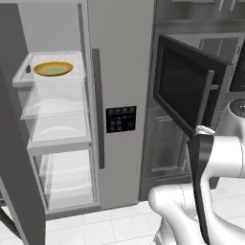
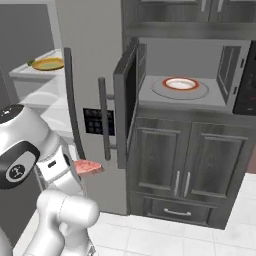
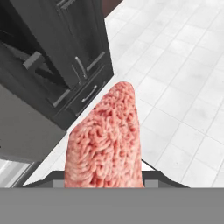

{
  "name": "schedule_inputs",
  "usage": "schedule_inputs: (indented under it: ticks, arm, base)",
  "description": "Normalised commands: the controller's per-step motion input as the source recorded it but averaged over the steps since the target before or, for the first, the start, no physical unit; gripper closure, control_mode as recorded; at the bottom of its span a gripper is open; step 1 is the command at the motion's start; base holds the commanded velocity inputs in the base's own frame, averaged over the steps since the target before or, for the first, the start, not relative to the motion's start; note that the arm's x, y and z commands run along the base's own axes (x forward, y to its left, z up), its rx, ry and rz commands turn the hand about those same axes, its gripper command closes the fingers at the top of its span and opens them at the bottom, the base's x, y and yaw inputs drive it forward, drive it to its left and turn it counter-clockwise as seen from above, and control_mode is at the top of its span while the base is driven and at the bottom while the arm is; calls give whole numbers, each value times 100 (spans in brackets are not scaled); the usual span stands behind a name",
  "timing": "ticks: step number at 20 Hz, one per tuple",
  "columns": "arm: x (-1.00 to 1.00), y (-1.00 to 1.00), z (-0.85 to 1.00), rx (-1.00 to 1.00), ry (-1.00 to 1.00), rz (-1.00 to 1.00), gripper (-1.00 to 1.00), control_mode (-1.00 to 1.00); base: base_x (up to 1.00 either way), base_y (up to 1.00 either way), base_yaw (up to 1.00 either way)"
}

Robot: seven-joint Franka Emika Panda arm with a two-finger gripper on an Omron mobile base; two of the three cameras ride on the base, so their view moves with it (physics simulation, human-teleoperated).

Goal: Transport the steak from the fridge to the microwave and turn on the microwave.

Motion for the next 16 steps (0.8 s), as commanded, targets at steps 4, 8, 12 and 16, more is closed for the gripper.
schedule_inputs:
  ticks: [4,8,12,16]
  arm:
    - [0,0,0,0,0,0,100,100]
    - [0,0,0,0,0,0,100,100]
    - [0,0,0,0,0,0,100,100]
    - [0,0,0,0,0,0,100,100]
  base:
    - [-12,-68,0]
    - [-15,-72,0]
    - [-4,-76,0]
    - [0,-79,0]
